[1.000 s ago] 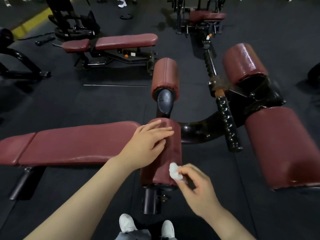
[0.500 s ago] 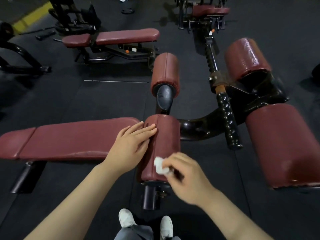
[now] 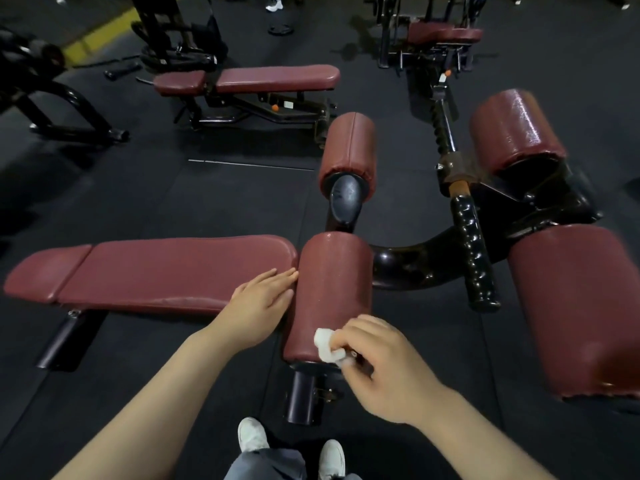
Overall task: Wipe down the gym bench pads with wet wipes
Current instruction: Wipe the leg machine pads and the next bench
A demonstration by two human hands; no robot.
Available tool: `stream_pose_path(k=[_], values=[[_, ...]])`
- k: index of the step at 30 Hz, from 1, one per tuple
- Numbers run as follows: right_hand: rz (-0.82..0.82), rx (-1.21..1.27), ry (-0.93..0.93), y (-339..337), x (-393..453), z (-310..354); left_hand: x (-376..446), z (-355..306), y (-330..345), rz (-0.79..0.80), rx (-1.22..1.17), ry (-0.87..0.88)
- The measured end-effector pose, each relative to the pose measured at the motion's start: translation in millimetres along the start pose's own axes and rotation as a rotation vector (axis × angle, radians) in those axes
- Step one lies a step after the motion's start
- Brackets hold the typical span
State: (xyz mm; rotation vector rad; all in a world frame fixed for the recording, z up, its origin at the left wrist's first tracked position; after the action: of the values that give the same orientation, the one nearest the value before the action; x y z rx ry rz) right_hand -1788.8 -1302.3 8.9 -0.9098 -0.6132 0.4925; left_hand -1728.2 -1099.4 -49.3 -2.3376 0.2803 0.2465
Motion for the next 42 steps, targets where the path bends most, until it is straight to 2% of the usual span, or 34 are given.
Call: stream_pose_path(k=[2, 3, 7, 8, 11, 13, 15, 17, 19, 21, 23, 27, 29, 31, 34, 36, 39, 42], values=[[-0.004, -0.088, -0.042, -1.6, 22.6, -13.6, 3.7, 6.6, 4.7, 0.023, -0.037, -0.052], [-0.053, -0.129, -0.002, -4.1, 45.2, -29.0, 4.5, 8.1, 7.2, 0.037, -0.065, -0.073], [-0.240, -0.156, 0.396, -18.0, 112.4, -101.5, 3.0, 10.8, 10.7, 0.036, -0.345, -0.157], [-0.256, -0.136, 0.420, -16.8, 108.4, -99.8, 1.5, 9.5, 8.5, 0.009, -0.375, -0.153], [-0.148, -0.033, 0.210, -3.8, 53.8, -47.0, -7.4, 4.0, 3.1, -0.094, -0.436, -0.076], [0.009, 0.031, 0.008, 1.6, 10.4, -6.3, -12.8, 7.1, 7.1, -0.086, -0.488, -0.060], [0.066, -0.005, -0.078, -0.6, 9.1, -9.5, -14.3, 13.5, 11.6, -0.032, -0.568, -0.113], [-0.053, -0.096, -0.016, -6.7, 46.9, -43.2, -9.2, 16.9, 14.2, 0.010, -0.624, -0.151], [-0.212, -0.155, 0.187, -14.9, 92.3, -86.6, -5.5, 12.9, 14.9, 0.025, -0.658, -0.192], [-0.251, -0.108, 0.368, -15.8, 110.9, -105.1, -5.8, 8.4, 13.8, 0.071, -0.700, -0.228], [-0.231, -0.082, 0.306, -11.3, 91.3, -83.7, -7.3, 6.6, 11.6, 0.102, -0.702, -0.210], [-0.064, 0.055, -0.015, 1.3, -1.4, -13.1, -10.9, 4.4, 1.4, -0.041, -0.715, -0.154], [-0.071, 0.037, -0.043, 0.3, -5.2, -17.4, -12.5, 3.0, 5.8, -0.018, -0.720, -0.149], [-0.149, -0.023, 0.030, -2.4, 27.5, -43.1, -10.7, 6.3, 11.3, 0.011, -0.715, -0.184], [-0.321, -0.072, 0.317, -13.6, 86.4, -99.4, -8.0, 3.5, 17.0, 0.074, -0.698, -0.254], [-0.319, -0.055, 0.384, -14.1, 90.9, -100.1, -9.0, 1.4, 16.5, 0.086, -0.765, -0.258], [-0.166, 0.011, 0.110, -3.7, 43.9, -36.2, -12.6, 2.7, 6.4, -0.028, -0.818, -0.199], [0.019, 0.027, -0.130, 5.7, 5.1, -0.6, -18.5, -2.0, 8.3, -0.020, -0.727, -0.153]])
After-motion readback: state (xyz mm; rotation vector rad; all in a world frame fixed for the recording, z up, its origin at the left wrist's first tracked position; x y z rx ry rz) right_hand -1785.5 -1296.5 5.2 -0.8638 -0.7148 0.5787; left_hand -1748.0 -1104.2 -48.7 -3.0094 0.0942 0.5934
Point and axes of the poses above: each hand's wrist, its own x-axis towards the middle knuckle, its own y-axis out of the palm, z = x × y, the point moved 5 cm from there along x, towards the middle knuckle, and after that the axes turned 12 degrees about -x, right-handed, at the moved point
